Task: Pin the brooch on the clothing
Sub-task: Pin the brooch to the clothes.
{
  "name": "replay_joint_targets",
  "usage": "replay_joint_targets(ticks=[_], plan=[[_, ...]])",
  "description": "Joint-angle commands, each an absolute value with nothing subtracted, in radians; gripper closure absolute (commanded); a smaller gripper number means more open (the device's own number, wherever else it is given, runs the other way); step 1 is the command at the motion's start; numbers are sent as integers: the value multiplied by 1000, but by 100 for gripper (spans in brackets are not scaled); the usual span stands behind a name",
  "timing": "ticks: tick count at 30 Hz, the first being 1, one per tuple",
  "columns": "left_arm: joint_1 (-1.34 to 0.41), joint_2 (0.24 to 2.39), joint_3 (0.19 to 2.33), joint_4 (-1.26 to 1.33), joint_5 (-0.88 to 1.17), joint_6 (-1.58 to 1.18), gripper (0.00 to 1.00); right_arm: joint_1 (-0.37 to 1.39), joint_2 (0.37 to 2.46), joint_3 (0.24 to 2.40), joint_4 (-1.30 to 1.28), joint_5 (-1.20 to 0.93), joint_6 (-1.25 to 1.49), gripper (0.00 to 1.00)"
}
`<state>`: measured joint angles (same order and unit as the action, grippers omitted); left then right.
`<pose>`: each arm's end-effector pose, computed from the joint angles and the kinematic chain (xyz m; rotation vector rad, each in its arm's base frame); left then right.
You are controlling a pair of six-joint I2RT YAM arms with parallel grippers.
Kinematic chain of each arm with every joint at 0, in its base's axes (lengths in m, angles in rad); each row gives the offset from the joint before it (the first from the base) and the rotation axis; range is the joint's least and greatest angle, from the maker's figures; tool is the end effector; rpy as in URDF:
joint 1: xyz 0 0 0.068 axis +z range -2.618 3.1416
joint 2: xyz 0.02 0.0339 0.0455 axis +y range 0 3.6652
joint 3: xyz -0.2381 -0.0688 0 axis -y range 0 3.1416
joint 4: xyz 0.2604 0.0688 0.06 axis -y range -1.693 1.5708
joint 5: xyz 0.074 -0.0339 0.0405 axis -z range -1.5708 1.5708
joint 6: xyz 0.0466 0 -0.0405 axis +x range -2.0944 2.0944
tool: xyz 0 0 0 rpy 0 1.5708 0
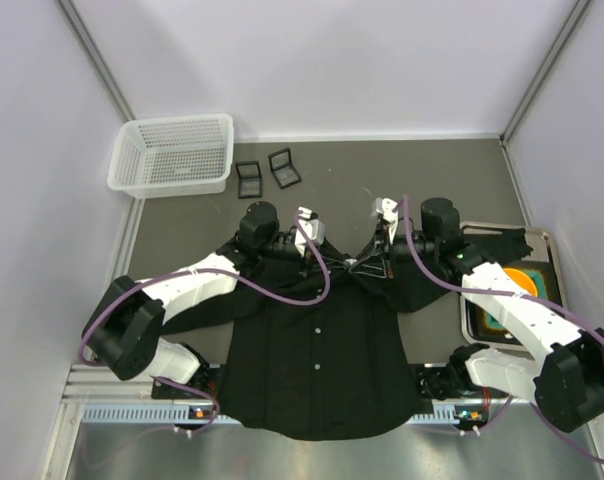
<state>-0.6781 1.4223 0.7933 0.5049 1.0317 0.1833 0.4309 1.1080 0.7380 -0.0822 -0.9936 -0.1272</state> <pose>0.2302 -0.2368 0.2322 1.3956 1.1191 -1.2253 0.2268 0.1473 0.2449 -1.1342 1.6360 1.1888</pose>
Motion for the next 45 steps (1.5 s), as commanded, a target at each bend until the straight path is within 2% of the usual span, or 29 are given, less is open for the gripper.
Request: replay_joint_targets(ticks=[1, 2, 5, 6, 10, 12, 14, 15, 18, 21, 23, 25, 27, 33, 39, 42, 45], plan=[[-735, 1376, 778, 560, 1174, 115, 92, 420, 1111, 782, 101, -985, -133, 100], [-727, 1364, 775, 555, 1170, 107, 82, 419, 1106, 779, 101, -989, -133, 100], [-700, 1329, 767, 500, 1157, 110, 71, 417, 1098, 776, 95, -996, -149, 100], [-695, 1318, 762, 489, 1146, 115, 63, 417, 1097, 776, 89, -999, -155, 100], [-663, 1267, 778, 364, 1097, 155, 55, 417, 1097, 788, 51, -1023, -190, 100], [-655, 1240, 802, 310, 1020, 172, 49, 417, 1098, 796, 25, -1041, -225, 100], [-655, 1217, 821, 275, 913, 81, 48, 417, 1101, 807, 2, -1052, -256, 100], [-650, 1209, 839, 259, 791, 37, 48, 417, 1101, 810, 3, -1064, -270, 100], [-649, 1160, 851, 219, 616, -63, 47, 419, 1104, 818, -32, -1077, -314, 100], [-641, 1112, 859, 154, 730, 131, 51, 419, 1111, 830, -54, -1095, -367, 100], [-638, 1091, 853, 109, 897, 271, 53, 422, 1112, 836, -58, -1104, -393, 100], [-647, 1092, 807, 211, 959, 264, 53, 428, 1112, 842, -74, -1114, -416, 100], [-649, 1121, 795, 296, 945, 213, 59, 433, 1111, 853, -90, -1127, -434, 100], [-661, 1229, 810, 416, 945, 160, 66, 448, 1086, 847, -118, -1138, -462, 100], [-664, 1282, 819, 459, 926, 120, 62, 453, 1068, 828, -120, -1135, -471, 100], [-666, 1295, 810, 459, 954, 130, 63, 451, 1072, 819, -118, -1132, -460, 100], [-673, 1324, 807, 457, 962, 133, 70, 453, 1088, 813, -115, -1120, -424, 100]])
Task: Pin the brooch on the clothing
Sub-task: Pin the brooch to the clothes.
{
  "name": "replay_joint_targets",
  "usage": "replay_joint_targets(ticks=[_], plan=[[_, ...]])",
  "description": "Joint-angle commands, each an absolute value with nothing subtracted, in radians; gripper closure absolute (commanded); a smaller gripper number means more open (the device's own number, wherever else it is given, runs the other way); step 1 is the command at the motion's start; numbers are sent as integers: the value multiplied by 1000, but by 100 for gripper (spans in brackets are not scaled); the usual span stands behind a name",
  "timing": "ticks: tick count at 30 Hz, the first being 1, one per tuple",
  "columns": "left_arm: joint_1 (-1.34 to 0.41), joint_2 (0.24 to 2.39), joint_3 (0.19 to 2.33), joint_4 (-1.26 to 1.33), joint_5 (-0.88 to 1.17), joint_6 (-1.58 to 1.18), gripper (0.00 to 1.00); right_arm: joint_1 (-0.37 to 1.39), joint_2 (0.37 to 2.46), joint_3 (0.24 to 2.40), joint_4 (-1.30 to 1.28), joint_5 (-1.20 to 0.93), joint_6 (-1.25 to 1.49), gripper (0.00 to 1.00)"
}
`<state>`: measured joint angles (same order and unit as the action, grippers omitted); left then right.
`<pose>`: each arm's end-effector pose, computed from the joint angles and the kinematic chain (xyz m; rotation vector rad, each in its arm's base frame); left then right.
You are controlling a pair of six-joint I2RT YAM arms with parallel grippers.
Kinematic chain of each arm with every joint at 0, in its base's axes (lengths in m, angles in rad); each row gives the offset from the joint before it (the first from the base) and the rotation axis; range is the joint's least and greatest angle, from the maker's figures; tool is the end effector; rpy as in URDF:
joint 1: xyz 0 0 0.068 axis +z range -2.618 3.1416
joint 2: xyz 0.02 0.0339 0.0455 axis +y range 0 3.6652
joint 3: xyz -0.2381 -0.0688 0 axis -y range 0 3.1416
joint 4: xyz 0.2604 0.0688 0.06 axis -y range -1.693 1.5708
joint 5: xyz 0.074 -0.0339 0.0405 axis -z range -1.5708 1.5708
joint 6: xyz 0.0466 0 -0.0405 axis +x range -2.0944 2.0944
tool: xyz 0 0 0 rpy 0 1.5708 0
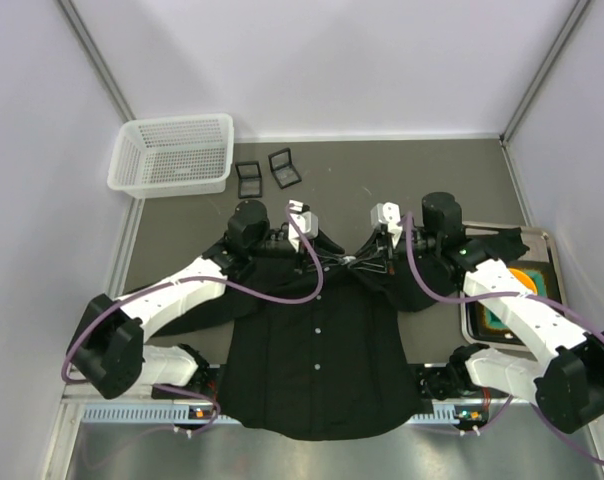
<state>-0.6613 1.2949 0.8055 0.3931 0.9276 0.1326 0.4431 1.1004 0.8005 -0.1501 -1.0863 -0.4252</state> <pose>0.2254 -0.2227 0.2633 1.2933 1.1988 -1.1561 0.2215 0.1508 0.2645 -1.3697 1.3402 1.0919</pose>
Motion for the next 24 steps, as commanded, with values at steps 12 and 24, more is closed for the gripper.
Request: replay_joint_targets(ticks=[12, 24], plan=[[-676, 1459, 677, 782, 986, -228, 100, 451, 1186, 755, -72, -1112, -252, 100], [-675, 1554, 600, 954, 954, -526, 100, 445, 1249, 698, 18, -1095, 34, 76]])
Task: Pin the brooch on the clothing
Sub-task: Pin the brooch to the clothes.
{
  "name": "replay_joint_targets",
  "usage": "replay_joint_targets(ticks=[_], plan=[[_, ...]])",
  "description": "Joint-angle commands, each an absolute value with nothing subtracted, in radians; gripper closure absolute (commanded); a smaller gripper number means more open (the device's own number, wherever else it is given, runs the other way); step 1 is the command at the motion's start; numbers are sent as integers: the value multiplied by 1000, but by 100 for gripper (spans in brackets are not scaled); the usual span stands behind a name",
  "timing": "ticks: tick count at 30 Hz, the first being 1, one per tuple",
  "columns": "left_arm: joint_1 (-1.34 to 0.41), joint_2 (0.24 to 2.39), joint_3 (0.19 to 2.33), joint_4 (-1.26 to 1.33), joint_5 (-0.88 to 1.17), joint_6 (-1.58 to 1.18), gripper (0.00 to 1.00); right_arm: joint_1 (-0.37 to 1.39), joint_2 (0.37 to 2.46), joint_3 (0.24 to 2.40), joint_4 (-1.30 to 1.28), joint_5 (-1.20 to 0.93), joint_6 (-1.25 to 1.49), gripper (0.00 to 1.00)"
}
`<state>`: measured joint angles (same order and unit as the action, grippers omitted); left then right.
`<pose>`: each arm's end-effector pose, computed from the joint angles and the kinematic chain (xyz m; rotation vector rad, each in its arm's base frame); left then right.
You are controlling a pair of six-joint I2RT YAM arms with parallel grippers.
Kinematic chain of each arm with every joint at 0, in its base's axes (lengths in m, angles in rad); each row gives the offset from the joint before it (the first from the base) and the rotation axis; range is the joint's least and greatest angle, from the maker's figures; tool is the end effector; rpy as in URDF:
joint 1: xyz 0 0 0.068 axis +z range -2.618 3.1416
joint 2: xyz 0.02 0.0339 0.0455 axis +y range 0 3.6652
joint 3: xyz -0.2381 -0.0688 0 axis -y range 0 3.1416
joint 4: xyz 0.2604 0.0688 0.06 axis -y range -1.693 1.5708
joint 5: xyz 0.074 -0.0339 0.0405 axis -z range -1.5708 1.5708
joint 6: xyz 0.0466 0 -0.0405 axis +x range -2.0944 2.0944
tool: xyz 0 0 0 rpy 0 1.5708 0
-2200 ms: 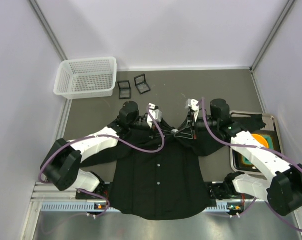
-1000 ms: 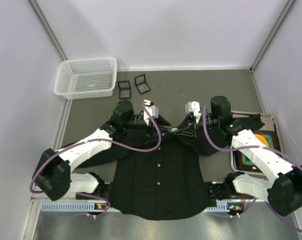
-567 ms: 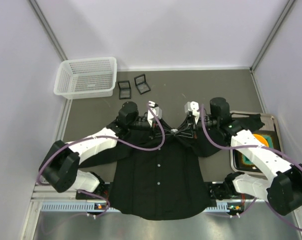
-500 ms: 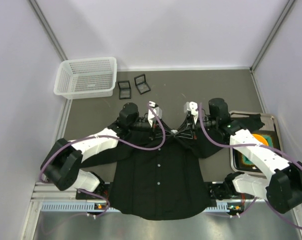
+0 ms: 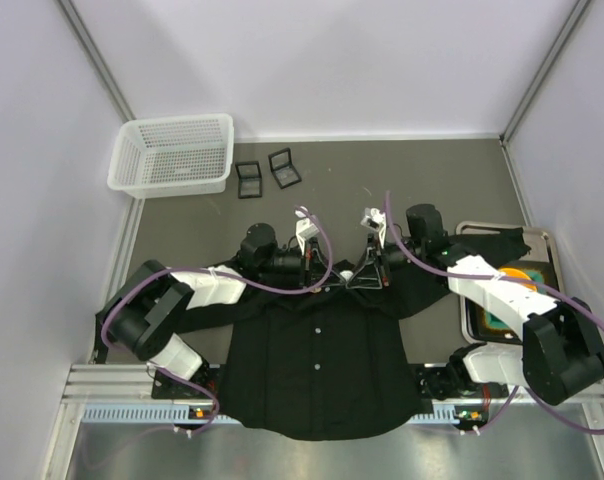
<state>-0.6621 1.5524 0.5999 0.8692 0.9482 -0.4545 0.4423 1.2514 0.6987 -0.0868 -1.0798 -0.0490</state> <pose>0.2262 -0.2243 0.1657 0.9801 1.6173 -1.5777 0.2313 0.1550 0.1966 -1.0956 1.8354 1.4039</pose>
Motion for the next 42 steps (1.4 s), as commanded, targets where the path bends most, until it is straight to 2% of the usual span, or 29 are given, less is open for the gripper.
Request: replay_joint_targets(ticks=[1, 8, 12, 13, 16, 21, 33, 39, 42], plan=[[-675, 1551, 600, 951, 960, -523, 100, 446, 1246, 690, 18, -1094, 35, 76], [-670, 1562, 578, 1055, 988, -583, 100, 437, 1249, 686, 41, -1095, 97, 73], [-667, 1574, 565, 1107, 1003, -610, 100, 394, 1239, 684, 34, -1130, 80, 60], [-666, 1574, 565, 1114, 1003, -614, 100, 381, 1229, 686, 26, -1135, 69, 52], [-663, 1591, 575, 1134, 1014, -635, 100, 376, 1201, 692, -40, -1144, -36, 41], [-655, 1626, 592, 1166, 1038, -675, 100, 377, 1151, 692, -89, -1158, -117, 37], [-655, 1638, 603, 1207, 1048, -707, 100, 385, 1161, 655, -54, -1146, -137, 43], [-655, 1634, 600, 1212, 1048, -707, 100, 396, 1190, 647, 44, -1152, -52, 57], [-657, 1635, 598, 1212, 1048, -704, 100, 402, 1189, 637, 98, -1152, -6, 60]])
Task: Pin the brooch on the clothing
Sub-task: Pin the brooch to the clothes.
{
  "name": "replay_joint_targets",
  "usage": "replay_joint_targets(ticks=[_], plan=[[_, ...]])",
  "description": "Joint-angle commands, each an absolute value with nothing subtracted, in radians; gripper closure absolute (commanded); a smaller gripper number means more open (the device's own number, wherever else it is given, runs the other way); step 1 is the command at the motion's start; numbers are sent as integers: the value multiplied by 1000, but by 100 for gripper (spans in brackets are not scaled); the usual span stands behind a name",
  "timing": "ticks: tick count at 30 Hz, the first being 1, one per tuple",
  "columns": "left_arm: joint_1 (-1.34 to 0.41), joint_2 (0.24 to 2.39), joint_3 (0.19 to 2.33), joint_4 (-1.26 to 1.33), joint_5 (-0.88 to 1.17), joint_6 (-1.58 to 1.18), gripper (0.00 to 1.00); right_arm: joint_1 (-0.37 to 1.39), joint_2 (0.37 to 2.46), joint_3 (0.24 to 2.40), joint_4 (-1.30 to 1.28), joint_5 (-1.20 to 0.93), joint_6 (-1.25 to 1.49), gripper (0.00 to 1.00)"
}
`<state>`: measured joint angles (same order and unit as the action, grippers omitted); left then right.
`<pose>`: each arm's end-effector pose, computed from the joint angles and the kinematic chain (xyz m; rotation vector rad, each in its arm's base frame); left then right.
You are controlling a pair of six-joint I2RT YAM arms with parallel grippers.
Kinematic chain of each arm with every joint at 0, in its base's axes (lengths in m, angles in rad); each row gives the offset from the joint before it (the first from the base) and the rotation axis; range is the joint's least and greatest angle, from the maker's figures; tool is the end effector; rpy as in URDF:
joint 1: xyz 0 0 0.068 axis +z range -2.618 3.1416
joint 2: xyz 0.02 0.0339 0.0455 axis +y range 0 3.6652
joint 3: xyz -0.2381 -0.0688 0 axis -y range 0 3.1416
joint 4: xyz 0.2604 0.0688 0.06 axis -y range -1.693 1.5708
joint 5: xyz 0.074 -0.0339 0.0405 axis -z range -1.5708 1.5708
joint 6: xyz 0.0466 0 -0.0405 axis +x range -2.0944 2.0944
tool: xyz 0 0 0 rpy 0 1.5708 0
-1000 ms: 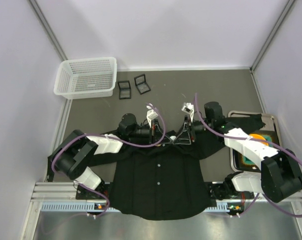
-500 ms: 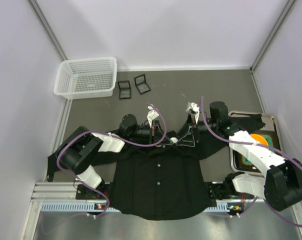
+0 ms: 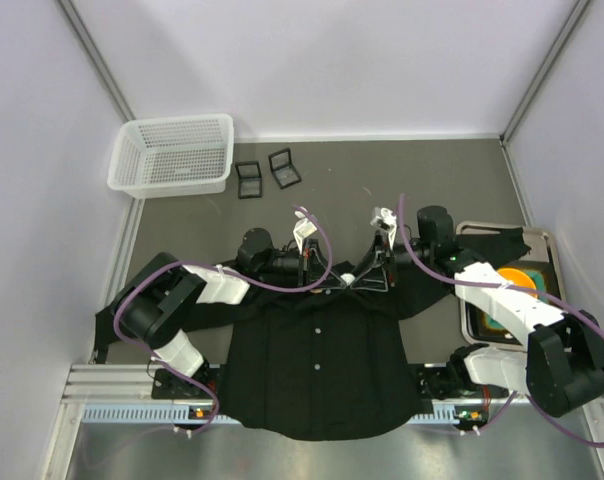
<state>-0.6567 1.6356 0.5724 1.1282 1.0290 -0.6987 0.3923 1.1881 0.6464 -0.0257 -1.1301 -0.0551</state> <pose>0.2229 -0.2223 0.1591 0.9273 1.6127 -1.7673 0.2281 0.1400 0.2011 -1.0908 1.7462 1.3945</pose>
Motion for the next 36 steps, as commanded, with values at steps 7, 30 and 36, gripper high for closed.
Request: replay_joint_targets(ticks=[7, 30, 36], plan=[[-657, 1634, 598, 1212, 1046, -698, 100, 422, 1197, 640, 100, -1161, 17, 62], [-661, 1606, 600, 1226, 1071, -641, 100, 451, 1252, 701, -52, -1124, -35, 82], [-664, 1588, 589, 1244, 1097, -592, 100, 451, 1272, 724, -67, -1152, -8, 84]])
